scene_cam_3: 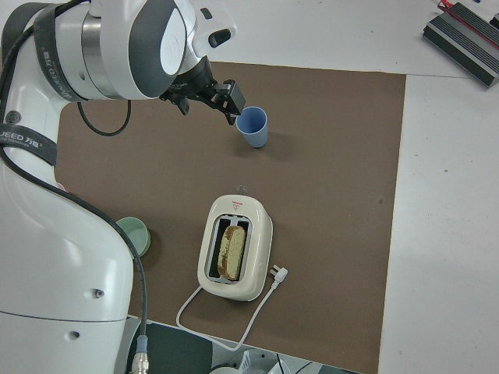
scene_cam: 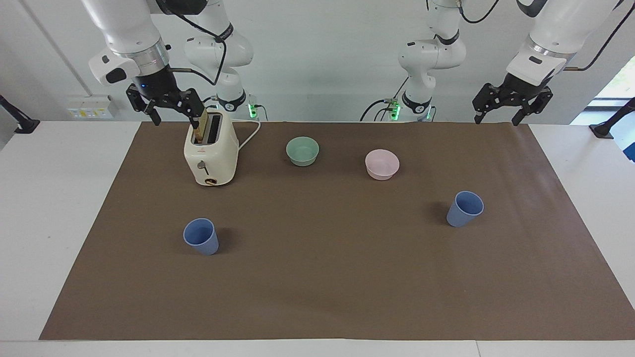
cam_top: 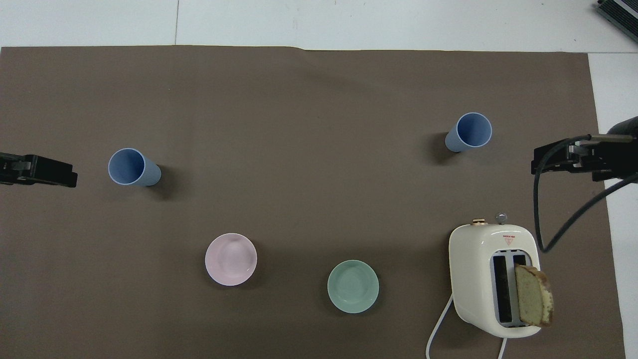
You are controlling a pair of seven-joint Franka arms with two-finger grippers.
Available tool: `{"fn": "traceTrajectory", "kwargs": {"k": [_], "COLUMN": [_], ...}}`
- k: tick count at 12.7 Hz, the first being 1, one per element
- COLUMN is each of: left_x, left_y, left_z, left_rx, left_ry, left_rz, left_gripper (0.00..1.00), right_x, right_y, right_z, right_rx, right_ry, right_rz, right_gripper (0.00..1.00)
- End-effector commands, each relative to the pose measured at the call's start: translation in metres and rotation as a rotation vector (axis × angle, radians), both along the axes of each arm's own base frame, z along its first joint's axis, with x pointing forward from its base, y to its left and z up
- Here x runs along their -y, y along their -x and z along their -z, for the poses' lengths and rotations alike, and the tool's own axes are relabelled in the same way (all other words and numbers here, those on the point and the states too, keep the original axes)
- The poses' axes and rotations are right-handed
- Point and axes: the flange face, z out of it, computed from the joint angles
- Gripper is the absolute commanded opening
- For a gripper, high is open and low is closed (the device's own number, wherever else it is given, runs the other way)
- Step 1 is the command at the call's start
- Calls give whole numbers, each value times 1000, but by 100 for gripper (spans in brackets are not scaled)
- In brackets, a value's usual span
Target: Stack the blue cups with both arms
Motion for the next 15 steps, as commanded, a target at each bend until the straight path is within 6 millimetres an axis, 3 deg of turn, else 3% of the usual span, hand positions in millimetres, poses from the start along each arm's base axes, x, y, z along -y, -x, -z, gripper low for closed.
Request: {"fn": "traceTrajectory", "kwargs": {"k": [1,15], "left_x": [-3,2], "left_y": [9,9], "left_z": [-2,-3], "left_rx": [-8,-4], "left_ry": [-12,-8], "left_rz": [7,0], "left_gripper": [100,100], "right_x": [4,6], "right_y": [-1,-4], "right_z": [-2,-2], "right_rx": [2,14], "right_ry": [5,3], "right_rz": [-10,-12], "right_gripper": [100,100]}}
